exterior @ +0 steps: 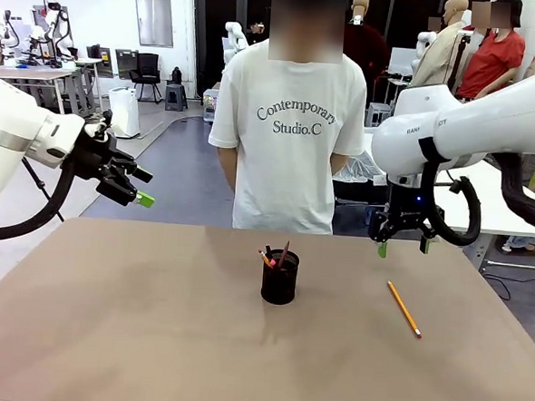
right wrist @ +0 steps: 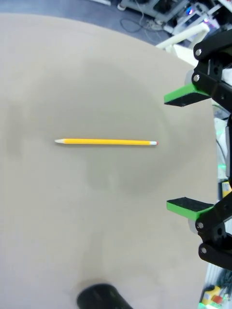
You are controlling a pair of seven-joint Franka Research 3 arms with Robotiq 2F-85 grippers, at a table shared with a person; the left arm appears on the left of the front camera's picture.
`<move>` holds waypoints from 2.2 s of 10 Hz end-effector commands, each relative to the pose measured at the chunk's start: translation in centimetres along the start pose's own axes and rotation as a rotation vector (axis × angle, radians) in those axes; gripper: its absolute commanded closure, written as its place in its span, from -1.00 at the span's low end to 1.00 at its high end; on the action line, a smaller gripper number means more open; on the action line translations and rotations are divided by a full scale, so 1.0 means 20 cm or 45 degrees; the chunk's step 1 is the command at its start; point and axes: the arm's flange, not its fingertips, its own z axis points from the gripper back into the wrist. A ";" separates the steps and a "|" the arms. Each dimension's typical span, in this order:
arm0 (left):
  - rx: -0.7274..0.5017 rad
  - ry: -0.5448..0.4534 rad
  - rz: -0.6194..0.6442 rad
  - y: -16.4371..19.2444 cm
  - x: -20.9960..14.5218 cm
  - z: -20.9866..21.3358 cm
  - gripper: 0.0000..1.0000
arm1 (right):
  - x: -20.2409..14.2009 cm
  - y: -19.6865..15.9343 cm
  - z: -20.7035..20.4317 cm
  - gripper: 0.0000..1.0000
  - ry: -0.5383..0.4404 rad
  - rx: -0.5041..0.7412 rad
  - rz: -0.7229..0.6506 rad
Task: Place the pens into the pen holder.
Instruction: Pick up a writing instrument from the table and place it into the Pen holder.
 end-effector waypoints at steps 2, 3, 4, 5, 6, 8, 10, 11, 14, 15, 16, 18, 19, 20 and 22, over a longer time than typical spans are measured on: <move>-0.014 -0.006 0.001 0.00 0.00 0.02 -1.00 | -0.05 0.00 -0.16 -1.00 -0.138 -0.039 -0.115; -0.014 -0.006 0.001 0.00 0.00 0.02 -1.00 | -0.06 -0.01 -0.19 -1.00 -0.143 -0.037 -0.101; -0.014 -0.006 0.001 0.00 0.00 0.02 -1.00 | -0.07 0.01 -0.26 -1.00 -0.187 0.042 -0.086; -0.014 -0.006 0.001 0.00 0.00 0.02 -1.00 | -0.06 -0.02 -0.32 -1.00 -0.163 0.034 -0.139; -0.014 -0.006 0.001 0.00 0.00 0.02 -1.00 | -0.03 -0.04 -0.38 -1.00 -0.138 0.040 -0.161; -0.014 -0.006 0.001 0.00 0.00 0.02 -1.00 | 0.01 -0.09 -0.44 -1.00 -0.126 0.082 -0.184; -0.014 -0.006 0.001 0.00 0.00 0.02 -1.00 | 0.04 -0.13 -0.50 -1.00 -0.101 0.098 -0.201; -0.014 -0.006 0.001 0.00 0.00 0.02 -1.00 | 0.06 -0.14 -0.53 -1.00 -0.084 0.115 -0.201; -0.014 -0.006 0.001 0.00 0.00 0.02 -1.00 | 0.11 -0.15 -0.57 -1.00 -0.054 0.121 -0.216; -0.014 -0.006 0.001 0.00 0.00 0.02 -1.00 | 0.12 -0.16 -0.58 -1.00 -0.046 0.116 -0.202; -0.014 -0.006 0.001 0.00 0.00 0.02 -1.00 | 0.14 -0.16 -0.59 -1.00 -0.043 0.118 -0.195; -0.014 -0.006 0.001 0.00 0.00 0.02 -1.00 | 0.19 -0.21 -0.62 -1.00 -0.052 0.143 -0.183; -0.014 -0.006 0.001 0.00 0.00 0.02 -1.00 | 0.22 -0.22 -0.64 -1.00 -0.055 0.158 -0.176; -0.014 -0.006 0.001 0.00 0.00 0.02 -1.00 | 0.24 -0.24 -0.66 -1.00 -0.046 0.193 -0.135; -0.014 -0.006 0.001 0.00 0.00 0.02 -1.00 | 0.26 -0.25 -0.68 -1.00 -0.051 0.183 -0.156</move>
